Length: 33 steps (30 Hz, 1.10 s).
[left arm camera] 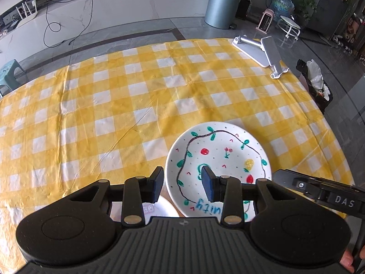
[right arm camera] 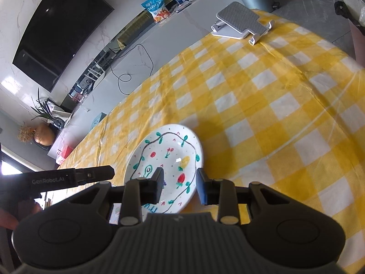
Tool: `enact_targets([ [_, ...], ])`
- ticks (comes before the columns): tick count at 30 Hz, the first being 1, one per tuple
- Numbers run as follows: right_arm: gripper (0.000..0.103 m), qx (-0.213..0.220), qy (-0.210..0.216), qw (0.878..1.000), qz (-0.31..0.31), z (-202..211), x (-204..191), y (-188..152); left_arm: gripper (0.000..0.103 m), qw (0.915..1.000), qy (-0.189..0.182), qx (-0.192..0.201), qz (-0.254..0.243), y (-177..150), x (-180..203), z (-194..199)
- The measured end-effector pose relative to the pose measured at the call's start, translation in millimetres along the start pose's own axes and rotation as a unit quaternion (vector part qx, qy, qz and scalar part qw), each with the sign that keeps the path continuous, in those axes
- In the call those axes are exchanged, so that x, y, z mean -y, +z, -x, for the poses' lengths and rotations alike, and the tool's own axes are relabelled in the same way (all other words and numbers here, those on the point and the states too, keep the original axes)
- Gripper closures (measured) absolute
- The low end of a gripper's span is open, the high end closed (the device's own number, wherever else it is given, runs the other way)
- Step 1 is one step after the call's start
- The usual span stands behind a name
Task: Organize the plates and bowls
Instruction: 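Move the left tool to the white 'Fruity' plate and grasp its rim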
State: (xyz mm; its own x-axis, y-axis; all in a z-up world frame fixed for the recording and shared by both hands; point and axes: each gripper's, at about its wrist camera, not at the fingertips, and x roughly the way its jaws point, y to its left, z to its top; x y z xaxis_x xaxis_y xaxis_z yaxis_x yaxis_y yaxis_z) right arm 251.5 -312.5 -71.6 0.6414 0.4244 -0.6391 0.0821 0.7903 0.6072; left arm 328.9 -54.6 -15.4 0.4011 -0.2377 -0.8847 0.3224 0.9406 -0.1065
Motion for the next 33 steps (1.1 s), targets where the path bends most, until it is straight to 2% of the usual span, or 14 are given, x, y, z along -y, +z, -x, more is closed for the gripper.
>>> enact_targets([
  [4, 0.072, -0.004, 0.010, 0.999, -0.033, -5, 15, 5, 0.060, 0.9999, -0.011, -0.011, -0.005, 7, -13, -14],
  [6, 0.072, -0.013, 0.013, 0.998, -0.055, -9, 22, 7, 0.060, 0.9995, -0.025, -0.020, 0.009, 9, -20, -21],
  [11, 0.072, -0.024, 0.011, 0.998, -0.049, -16, 22, 6, 0.061, 0.9984, -0.038, -0.038, 0.020, 9, -23, -35],
  [16, 0.072, -0.025, 0.019, 0.998, -0.048, -21, 22, 5, 0.066, 0.9978, -0.046, -0.044, 0.019, 8, -25, -40],
  [21, 0.081, -0.028, 0.025, 0.998, -0.051, -26, 21, 4, 0.079, 0.9969, -0.058, -0.043, 0.032, 8, -31, -41],
  [29, 0.092, -0.024, 0.022, 0.998, -0.054, -28, 23, 2, 0.081, 0.9972, -0.051, -0.042, 0.035, 9, -29, -39],
  [33, 0.092, -0.026, 0.015, 0.998, -0.056, -27, 22, 4, 0.084, 0.9979, -0.049, -0.036, 0.023, 9, -23, -33],
])
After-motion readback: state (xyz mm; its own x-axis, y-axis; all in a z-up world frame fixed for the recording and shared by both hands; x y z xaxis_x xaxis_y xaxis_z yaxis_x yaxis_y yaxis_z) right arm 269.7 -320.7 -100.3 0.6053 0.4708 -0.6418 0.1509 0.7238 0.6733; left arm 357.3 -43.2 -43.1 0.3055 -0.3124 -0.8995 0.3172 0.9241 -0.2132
